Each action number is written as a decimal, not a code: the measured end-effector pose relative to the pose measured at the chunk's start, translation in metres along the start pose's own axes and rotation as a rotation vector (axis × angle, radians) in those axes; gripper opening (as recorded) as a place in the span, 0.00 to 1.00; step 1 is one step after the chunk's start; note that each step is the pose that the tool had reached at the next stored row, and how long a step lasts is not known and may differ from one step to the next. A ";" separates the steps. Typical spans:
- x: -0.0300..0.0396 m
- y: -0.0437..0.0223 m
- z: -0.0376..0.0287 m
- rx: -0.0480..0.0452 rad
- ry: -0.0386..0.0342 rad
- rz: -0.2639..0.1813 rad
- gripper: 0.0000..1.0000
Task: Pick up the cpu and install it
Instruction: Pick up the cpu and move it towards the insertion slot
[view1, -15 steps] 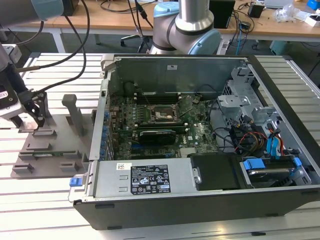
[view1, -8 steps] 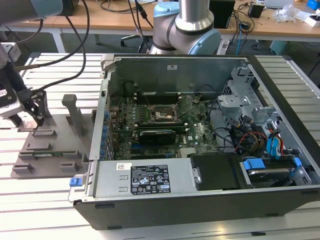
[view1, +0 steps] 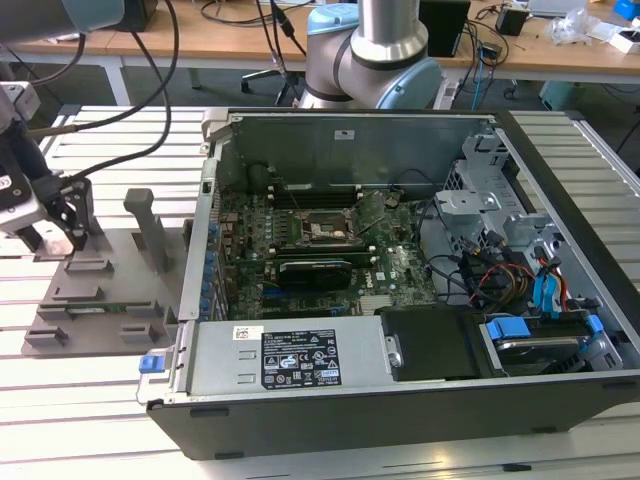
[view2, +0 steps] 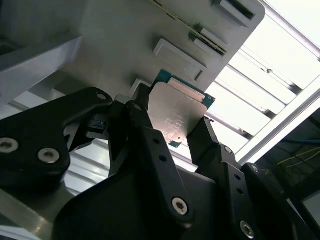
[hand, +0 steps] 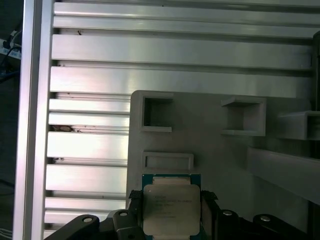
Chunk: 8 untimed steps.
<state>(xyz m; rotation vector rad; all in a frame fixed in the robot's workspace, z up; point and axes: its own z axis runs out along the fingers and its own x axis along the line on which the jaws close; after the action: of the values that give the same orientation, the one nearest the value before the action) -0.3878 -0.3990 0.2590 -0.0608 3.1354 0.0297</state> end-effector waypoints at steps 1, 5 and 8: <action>0.0000 0.0000 -0.0006 0.0000 0.0000 0.000 0.55; 0.0000 0.0001 -0.0037 -0.0001 0.0000 0.000 0.55; 0.0000 0.0001 -0.0071 -0.0001 -0.0001 0.000 0.55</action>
<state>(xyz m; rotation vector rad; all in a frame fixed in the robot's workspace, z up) -0.3878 -0.3990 0.2660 -0.0609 3.1353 0.0298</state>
